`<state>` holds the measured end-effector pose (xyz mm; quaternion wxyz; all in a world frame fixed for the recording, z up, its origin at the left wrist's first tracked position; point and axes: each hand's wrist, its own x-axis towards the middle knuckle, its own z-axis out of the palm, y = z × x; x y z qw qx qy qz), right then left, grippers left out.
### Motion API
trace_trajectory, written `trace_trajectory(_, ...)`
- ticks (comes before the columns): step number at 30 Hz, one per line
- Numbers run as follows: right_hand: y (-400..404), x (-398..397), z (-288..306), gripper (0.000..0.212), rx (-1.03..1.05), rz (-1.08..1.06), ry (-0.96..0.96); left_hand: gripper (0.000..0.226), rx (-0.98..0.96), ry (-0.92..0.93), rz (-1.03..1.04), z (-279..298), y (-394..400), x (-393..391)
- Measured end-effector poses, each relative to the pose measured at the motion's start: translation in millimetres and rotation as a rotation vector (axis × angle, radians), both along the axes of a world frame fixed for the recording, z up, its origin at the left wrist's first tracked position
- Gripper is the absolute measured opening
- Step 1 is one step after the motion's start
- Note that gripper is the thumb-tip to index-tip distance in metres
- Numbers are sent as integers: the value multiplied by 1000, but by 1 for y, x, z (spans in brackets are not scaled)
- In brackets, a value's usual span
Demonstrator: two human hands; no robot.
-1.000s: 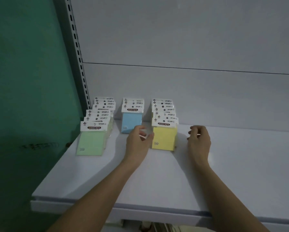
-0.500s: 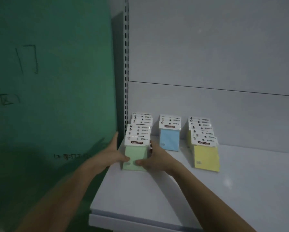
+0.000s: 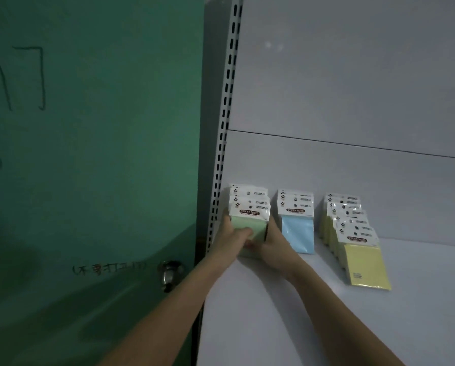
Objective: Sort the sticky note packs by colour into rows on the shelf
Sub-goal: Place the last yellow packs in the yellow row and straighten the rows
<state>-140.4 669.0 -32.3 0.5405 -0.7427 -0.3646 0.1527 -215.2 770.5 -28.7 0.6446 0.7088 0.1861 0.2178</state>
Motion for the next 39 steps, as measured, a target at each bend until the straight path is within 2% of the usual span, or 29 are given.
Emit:
trace_trajectory(7, 7, -9, 7, 69, 114, 46, -17, 58, -67, -67, -28, -11, 9, 5)
trace_trajectory(10, 8, -8, 2, 63, 130, 45, 0, 64, -57, -59, -47, -16, 13, 5)
trace_trajectory(14, 10, 1, -5, 63, 121, 13, 26, 73, 19, -31, -17, -23, 14, 14)
trace_trajectory(18, 8, 7, -12, 73, 38, -26, 7, 74, -13, -59, 9, -20, 14, 13)
trace_trajectory(21, 4, 6, -13, 71, 1, -37, -4, 76, -22, -57, 14, -19, 12, 9)
trace_trajectory(30, -13, 1, -3, 69, 34, 60, 31, 75, -16, -82, 79, -11, 0, 0)
trace_trajectory(34, -29, 5, 11, 41, 30, -41, 40, 74, 6, -140, 183, 2, -17, -9)
trace_trajectory(37, -49, 17, 33, 51, 105, -216, 21, 61, 148, -298, 417, 21, -40, -19)
trace_trajectory(39, -65, 32, 42, 49, 107, -356, -78, 52, 200, -451, 396, 38, -62, -14)
